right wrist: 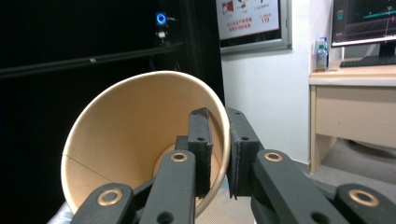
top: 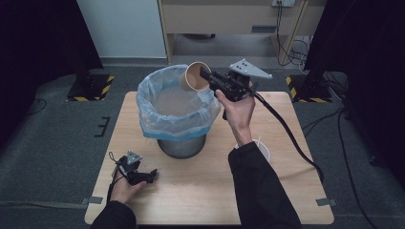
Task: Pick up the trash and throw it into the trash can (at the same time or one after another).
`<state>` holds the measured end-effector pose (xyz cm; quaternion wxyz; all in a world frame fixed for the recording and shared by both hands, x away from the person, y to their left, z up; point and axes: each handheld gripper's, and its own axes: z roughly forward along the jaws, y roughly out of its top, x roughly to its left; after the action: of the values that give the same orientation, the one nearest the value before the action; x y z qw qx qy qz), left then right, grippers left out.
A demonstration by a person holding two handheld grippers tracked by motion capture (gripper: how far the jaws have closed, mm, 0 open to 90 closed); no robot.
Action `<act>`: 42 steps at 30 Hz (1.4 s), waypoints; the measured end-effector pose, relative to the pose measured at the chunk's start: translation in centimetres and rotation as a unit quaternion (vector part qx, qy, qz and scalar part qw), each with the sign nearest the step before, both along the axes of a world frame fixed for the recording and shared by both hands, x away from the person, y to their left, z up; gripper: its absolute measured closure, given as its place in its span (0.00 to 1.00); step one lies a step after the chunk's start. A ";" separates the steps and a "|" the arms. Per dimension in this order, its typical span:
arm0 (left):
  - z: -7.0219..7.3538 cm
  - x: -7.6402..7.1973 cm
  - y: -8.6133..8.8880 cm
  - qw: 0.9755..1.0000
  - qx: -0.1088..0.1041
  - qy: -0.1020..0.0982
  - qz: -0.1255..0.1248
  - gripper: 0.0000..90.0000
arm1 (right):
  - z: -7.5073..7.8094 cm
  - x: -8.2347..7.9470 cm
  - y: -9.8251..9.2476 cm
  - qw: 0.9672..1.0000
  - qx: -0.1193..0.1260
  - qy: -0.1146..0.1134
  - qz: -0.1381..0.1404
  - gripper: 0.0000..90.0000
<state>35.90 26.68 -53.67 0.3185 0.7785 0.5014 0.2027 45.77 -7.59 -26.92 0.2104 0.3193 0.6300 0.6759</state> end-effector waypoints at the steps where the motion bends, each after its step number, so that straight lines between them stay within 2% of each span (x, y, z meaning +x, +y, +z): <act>1: 0.0 0.0 0.0 1.000 0.000 0.000 0.000 0.00 | -0.2 0.2 0.2 1.000 -0.003 0.002 0.000 0.91; 6: 0.0 0.0 0.0 1.000 0.000 0.000 0.000 0.00 | -1.1 0.8 1.2 1.000 -0.013 0.009 0.007 0.85; 7: 0.0 0.0 0.0 1.000 0.000 0.000 0.000 0.00 | -1.5 1.0 1.6 1.000 -0.024 0.013 0.015 0.82; 10: 0.0 0.0 0.0 1.000 0.000 0.000 0.000 0.00 | -1.5 0.9 1.5 0.999 -0.028 0.012 0.019 0.80; 12: 0.0 0.0 0.0 1.000 0.000 0.000 -0.001 0.00 | -0.7 0.4 0.7 1.000 -0.020 0.002 0.017 0.77; 16: 0.0 0.0 0.0 1.000 0.000 0.000 -0.001 0.00 | 0.5 -0.7 -1.3 1.000 -0.024 -0.020 -0.003 0.72; 19: 0.0 0.0 0.0 1.000 0.000 0.000 0.000 0.00 | 1.0 -1.5 -3.3 0.999 -0.018 -0.024 -0.021 0.68; 23: 0.0 0.0 0.0 1.000 0.001 0.001 -0.001 0.00 | 1.1 -2.4 -6.7 0.998 -0.020 -0.028 -0.051 0.65; 24: 0.0 0.0 0.0 1.000 0.001 0.001 -0.001 0.00 | 1.1 -2.4 -6.7 0.998 -0.020 -0.028 -0.051 0.65; 25: 0.0 0.0 0.0 1.000 0.001 0.001 0.000 0.00 | 0.8 -3.0 -8.5 0.997 -0.022 -0.028 -0.065 0.63; 27: 0.0 0.0 -0.1 1.000 0.001 0.001 0.000 0.00 | 0.5 -3.5 -9.8 0.996 -0.029 -0.025 -0.077 0.62; 31: 0.0 0.0 -0.1 1.000 0.001 0.001 0.001 0.00 | -0.9 -4.6 -12.8 0.994 -0.035 -0.010 -0.100 0.62; 32: 0.0 0.0 -0.1 1.000 0.001 0.001 0.001 0.00 | -0.9 -4.6 -12.8 0.994 -0.035 -0.010 -0.100 0.62; 33: 0.0 0.0 -0.1 1.000 0.001 0.001 0.001 0.00 | -1.8 -5.1 -13.8 0.993 -0.042 0.000 -0.108 0.62; 37: 0.0 0.0 -0.1 1.000 0.001 0.001 0.001 0.00 | -4.4 -6.0 -15.4 0.990 -0.068 0.024 -0.124 0.62; 38: 0.0 0.0 -0.1 1.000 0.001 0.001 0.001 0.00 | -4.4 -6.0 -15.4 0.990 -0.068 0.024 -0.124 0.62; 39: 0.0 0.0 -0.1 1.000 0.001 0.001 0.001 0.00 | -6.0 -6.3 -15.9 0.988 -0.075 0.040 -0.128 0.62; 42: 0.0 0.0 -0.1 1.000 0.001 0.001 0.001 0.00 | -8.5 -6.8 -16.5 0.985 -0.087 0.064 -0.131 0.62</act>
<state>35.86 26.55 -53.66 0.3173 0.7786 0.5021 0.2026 38.96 -24.08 -35.38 0.2836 0.4223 0.6509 0.5636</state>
